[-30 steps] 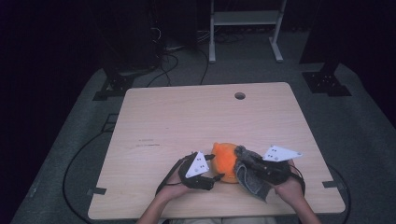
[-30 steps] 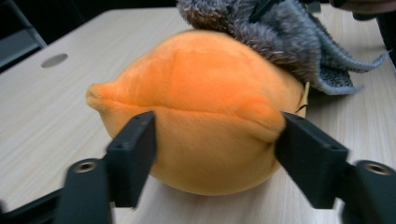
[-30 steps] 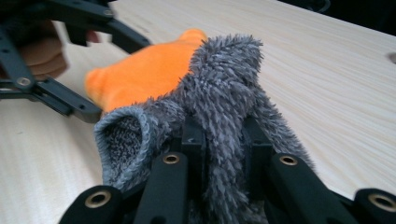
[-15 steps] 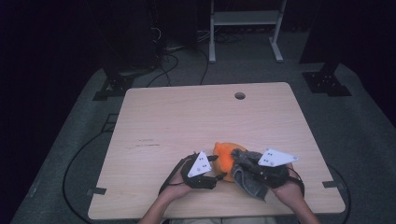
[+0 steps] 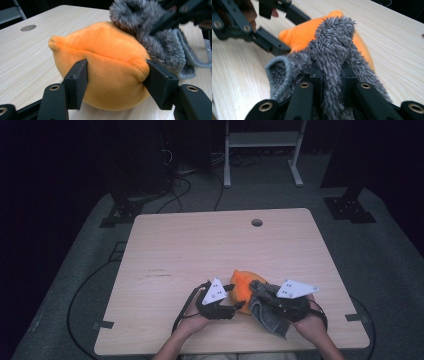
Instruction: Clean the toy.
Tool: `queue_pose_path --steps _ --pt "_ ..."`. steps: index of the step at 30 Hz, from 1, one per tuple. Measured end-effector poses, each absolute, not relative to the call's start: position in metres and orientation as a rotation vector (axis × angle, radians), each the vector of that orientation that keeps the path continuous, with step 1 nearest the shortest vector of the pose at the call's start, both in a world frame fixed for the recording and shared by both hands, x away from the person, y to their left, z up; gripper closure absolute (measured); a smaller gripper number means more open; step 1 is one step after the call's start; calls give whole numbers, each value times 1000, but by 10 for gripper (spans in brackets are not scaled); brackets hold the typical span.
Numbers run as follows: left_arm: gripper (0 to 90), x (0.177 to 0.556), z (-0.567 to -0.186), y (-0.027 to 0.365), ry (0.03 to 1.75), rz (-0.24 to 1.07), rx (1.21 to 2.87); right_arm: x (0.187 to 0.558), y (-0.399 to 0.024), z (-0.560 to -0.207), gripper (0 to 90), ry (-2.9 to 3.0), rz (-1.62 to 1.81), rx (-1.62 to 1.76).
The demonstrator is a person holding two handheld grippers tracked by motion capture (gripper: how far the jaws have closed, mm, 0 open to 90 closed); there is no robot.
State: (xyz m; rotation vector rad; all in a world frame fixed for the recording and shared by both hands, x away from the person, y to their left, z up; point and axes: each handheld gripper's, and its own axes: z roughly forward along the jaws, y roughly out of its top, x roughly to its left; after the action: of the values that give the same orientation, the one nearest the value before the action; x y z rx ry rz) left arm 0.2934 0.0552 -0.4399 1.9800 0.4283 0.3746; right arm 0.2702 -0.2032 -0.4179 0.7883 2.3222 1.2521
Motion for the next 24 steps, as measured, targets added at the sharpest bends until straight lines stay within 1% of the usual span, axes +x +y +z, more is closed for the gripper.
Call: queue_pose_path --steps 2,5,8,12,13,14,16,17,18,20,21,22,24 --pt "383 293 -440 55 420 378 1980 270 -205 -416 757 2318 1257 793" --pt "388 287 -440 50 341 411 1988 262 -195 -406 762 2313 1295 713" --pt "397 284 -440 49 309 440 2012 262 -187 -407 759 2341 1244 639" --pt "409 284 -441 50 292 433 2019 275 -207 -407 759 2292 1243 766" --pt "398 284 -441 50 297 424 2014 279 -213 -408 762 2271 1234 800" --pt "367 285 -441 50 315 400 1994 281 -218 -411 763 2270 1230 834" --pt "260 290 -439 52 390 324 1943 284 -224 -416 766 2289 1247 859" --pt "229 292 -438 53 429 290 1920 282 -223 -417 766 2295 1247 857" --pt "227 293 -437 53 454 284 1913 281 -222 -416 767 2305 1244 841" --pt "279 294 -438 52 474 298 1922 279 -220 -416 767 2314 1240 823" --pt "279 294 -439 52 484 298 1931 277 -218 -416 767 2322 1236 812" --pt "325 293 -439 52 482 307 1931 276 -214 -415 766 2330 1204 785" --pt "349 289 -439 50 437 342 1945 275 -213 -407 767 2325 1207 761"
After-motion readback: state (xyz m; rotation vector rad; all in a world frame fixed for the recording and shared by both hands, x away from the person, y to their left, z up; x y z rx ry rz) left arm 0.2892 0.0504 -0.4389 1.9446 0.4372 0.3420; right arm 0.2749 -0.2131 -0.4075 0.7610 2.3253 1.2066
